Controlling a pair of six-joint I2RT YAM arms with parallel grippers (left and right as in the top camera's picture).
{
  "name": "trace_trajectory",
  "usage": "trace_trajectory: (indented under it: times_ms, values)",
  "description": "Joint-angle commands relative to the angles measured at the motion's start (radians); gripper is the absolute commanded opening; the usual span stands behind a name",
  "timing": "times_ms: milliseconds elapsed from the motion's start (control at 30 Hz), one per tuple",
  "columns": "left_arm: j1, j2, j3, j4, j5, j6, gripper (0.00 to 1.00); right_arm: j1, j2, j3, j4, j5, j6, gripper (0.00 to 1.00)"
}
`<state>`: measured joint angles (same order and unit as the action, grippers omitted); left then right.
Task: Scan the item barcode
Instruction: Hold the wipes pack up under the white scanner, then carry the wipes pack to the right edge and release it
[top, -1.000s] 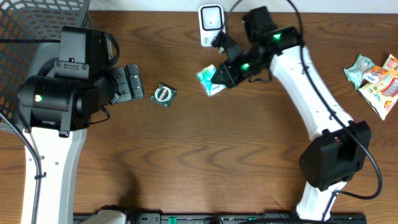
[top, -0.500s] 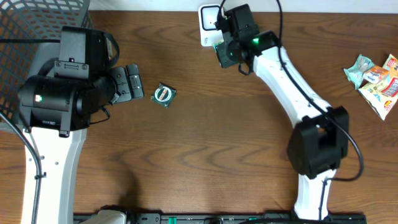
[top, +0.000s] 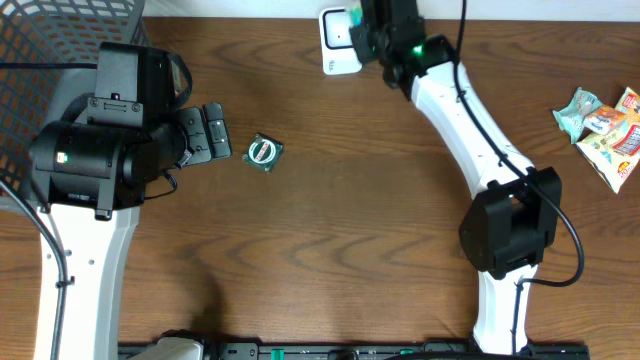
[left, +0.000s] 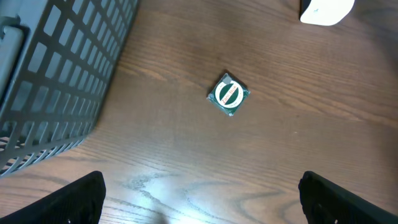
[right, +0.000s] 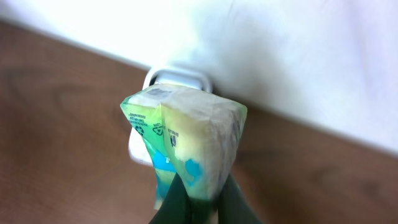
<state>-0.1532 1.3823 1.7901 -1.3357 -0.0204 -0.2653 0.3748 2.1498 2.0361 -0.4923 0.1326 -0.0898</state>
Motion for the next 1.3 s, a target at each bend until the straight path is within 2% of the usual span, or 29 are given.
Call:
trace_trajectory:
  times_ms: [0, 167, 400, 533, 733, 1267]
  values:
    - [0.003, -0.002, -0.006, -0.004, 0.006, -0.002, 0.98, 0.0, 0.08, 0.086, 0.028, 0.04, -0.137, 0.01]
    - [0.003, -0.002, -0.006, -0.004, 0.006, -0.002, 0.98, 0.008, 0.208, 0.182, 0.037, 0.165, -0.233, 0.01]
    - [0.003, -0.002, -0.006, -0.004, 0.006, -0.002, 0.98, 0.019, 0.314, 0.245, 0.097, 0.158, -0.443, 0.01]
    - [0.003, -0.002, -0.006, -0.004, 0.006, -0.002, 0.98, 0.032, 0.323, 0.245, 0.128, 0.178, -0.503, 0.01]
    - [0.003, -0.002, -0.006, -0.004, 0.006, -0.002, 0.98, 0.054, 0.323, 0.245, 0.15, 0.127, -0.8, 0.01]
    - [0.003, -0.002, -0.006, -0.004, 0.006, -0.002, 0.98, 0.057, 0.331, 0.244, 0.164, 0.154, -0.832, 0.01]
